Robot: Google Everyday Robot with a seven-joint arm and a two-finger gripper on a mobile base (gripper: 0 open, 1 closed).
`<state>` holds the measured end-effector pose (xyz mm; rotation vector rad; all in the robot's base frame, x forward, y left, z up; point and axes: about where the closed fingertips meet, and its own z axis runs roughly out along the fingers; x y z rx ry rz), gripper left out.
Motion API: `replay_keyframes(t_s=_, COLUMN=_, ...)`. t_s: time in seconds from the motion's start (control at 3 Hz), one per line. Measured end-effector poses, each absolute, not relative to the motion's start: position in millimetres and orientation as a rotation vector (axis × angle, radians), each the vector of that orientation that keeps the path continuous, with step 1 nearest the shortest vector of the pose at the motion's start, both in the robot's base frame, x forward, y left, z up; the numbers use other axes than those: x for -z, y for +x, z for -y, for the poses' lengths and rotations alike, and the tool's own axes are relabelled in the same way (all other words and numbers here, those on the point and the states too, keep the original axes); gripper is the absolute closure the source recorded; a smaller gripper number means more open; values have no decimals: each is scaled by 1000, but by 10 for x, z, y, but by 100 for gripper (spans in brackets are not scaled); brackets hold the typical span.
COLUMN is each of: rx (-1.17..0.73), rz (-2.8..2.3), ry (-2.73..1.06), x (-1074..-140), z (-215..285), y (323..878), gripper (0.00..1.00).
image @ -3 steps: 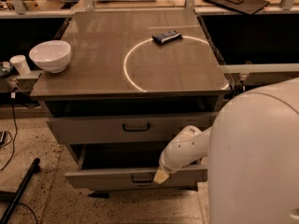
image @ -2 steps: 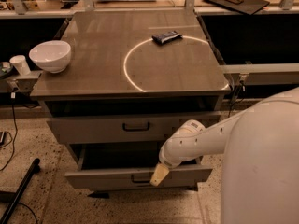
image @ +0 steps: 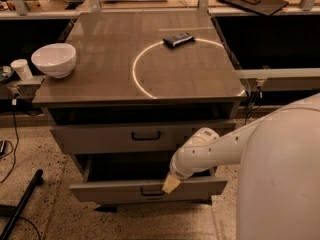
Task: Open middle drawer
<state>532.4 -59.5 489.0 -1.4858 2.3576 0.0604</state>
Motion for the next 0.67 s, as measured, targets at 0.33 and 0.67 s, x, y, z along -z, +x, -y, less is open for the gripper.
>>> replay_keyframes(t_s=0.33, rx=-60, rz=-2358, ry=-1486, x=-4890, z=595, y=5324, gripper=42)
replay_keyframes(t_s=0.67, rx=-60, rz=-2358, ry=-1486, x=-4890, z=595, y=5324, gripper=65)
